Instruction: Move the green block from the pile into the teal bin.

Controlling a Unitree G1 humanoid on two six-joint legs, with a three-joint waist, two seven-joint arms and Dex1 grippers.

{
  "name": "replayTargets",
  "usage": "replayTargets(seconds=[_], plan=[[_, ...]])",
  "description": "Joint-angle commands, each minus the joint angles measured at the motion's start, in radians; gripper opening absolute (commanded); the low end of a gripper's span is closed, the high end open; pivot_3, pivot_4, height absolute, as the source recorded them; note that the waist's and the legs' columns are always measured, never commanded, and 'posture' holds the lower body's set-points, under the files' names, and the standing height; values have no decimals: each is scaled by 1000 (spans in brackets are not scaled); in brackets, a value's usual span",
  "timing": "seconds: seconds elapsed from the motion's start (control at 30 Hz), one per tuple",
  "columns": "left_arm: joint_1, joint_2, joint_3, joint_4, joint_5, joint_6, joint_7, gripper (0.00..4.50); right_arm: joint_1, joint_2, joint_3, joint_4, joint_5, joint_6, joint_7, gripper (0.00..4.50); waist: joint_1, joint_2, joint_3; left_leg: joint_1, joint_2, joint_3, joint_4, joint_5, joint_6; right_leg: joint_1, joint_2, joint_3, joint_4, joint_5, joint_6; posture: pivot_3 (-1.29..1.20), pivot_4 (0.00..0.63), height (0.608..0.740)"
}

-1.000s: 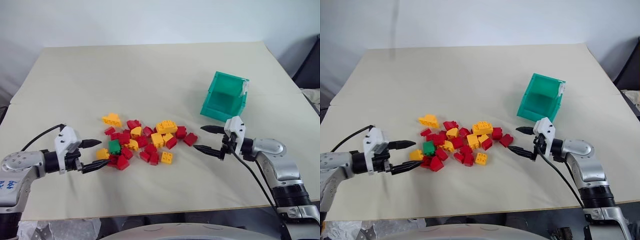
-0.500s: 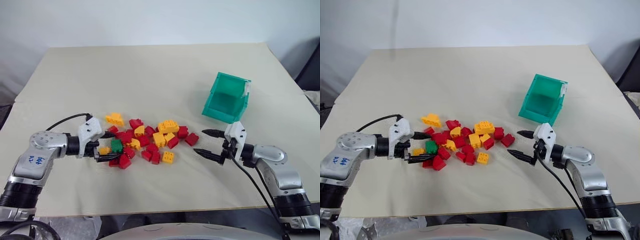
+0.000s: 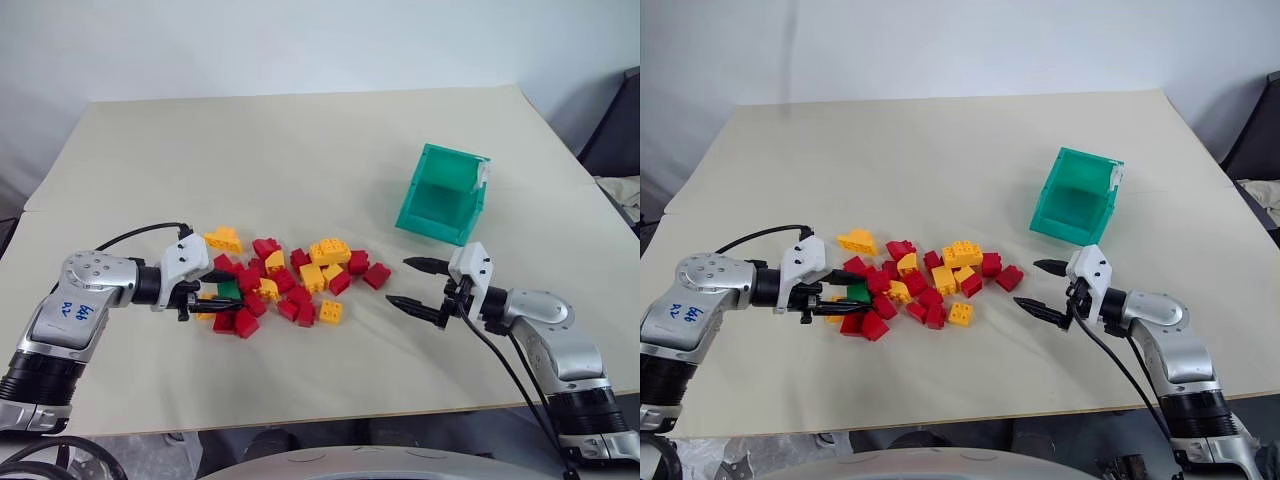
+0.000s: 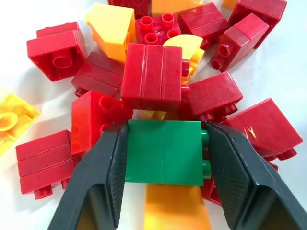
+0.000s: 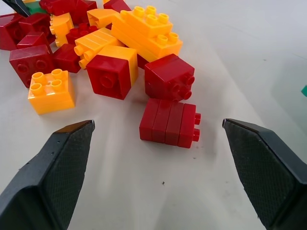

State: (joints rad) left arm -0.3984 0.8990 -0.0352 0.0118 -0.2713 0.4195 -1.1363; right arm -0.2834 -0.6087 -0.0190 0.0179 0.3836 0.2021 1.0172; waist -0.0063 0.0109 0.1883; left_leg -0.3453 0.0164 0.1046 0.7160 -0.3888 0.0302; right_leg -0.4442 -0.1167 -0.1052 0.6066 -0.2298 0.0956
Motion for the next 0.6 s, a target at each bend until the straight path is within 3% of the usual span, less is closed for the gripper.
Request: replayTargets(seconds=[0.03, 0.3, 0.43, 0.6], plan=[[-37, -2, 91, -17, -84, 54, -5, 2116, -26, -10, -35, -1, 16, -12, 6, 4500, 1, -1, 0, 0, 0, 0, 0, 0, 0, 0, 0, 0, 0, 0, 0, 0, 150, 740], [-183, -23, 158, -120, -255, 222, 2, 2116, -39, -23, -60, 24, 10, -18, -1, 4500, 6, -1, 1, -6, -1, -3, 2, -1, 2, -2, -1, -2, -3, 0, 0, 0, 150, 740], [-308, -181, 30, -100, -203, 180, 56, 2116, -19, -54, -105, 3, 21, 2, -10, 4500, 13, -1, 1, -6, -2, -3, 3, -1, 2, -1, -1, -3, -4, 1, 2, 0, 150, 740], [-375, -410, -143, 91, -24, -53, 129, 2116, 54, -115, -183, -64, 52, 53, -11, 4500, 27, -2, 1, -7, -6, -1, 4, -1, 3, 0, 1, -2, -6, 2, 3, 0, 150, 740]])
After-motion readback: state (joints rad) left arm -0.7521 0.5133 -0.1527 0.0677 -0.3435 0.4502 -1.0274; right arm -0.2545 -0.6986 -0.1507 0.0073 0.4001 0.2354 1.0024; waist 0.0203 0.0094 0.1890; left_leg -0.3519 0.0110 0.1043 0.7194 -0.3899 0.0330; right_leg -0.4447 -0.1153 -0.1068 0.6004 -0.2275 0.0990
